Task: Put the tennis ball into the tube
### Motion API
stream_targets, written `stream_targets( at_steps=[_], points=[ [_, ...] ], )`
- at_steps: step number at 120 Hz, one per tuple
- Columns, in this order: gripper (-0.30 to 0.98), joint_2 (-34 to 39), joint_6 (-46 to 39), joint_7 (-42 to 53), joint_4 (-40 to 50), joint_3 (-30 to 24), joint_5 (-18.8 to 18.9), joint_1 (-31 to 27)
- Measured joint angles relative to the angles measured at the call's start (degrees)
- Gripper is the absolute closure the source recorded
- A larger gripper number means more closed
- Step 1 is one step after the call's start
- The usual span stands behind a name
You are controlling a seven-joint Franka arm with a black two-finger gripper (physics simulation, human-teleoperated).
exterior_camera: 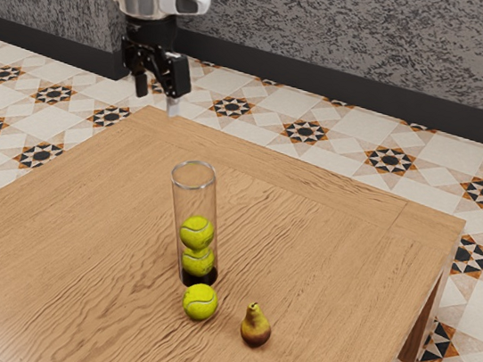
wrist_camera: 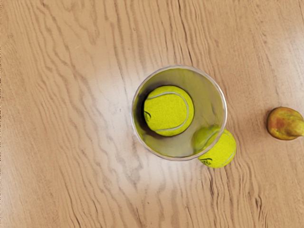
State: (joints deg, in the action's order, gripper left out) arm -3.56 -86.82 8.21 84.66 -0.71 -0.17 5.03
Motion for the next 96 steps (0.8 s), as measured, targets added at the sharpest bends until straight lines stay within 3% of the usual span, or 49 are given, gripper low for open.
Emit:
stream_targets(
  at_steps=[44,61,72,96],
  points=[
    [0.0,0.84,1.36,0.48,0.61,-0.68,0.26,-0.53],
    [0.0,7.7,0.93,3.56,8.75,-4.81,0.71,-3.37],
    [0.0,11.42,-1.86,7.96,14.78,-6.38,0.73,-0.45],
    [0.0,14.88,-15.21,20.92,27.7,-7.6,0.53,0.91]
  ],
)
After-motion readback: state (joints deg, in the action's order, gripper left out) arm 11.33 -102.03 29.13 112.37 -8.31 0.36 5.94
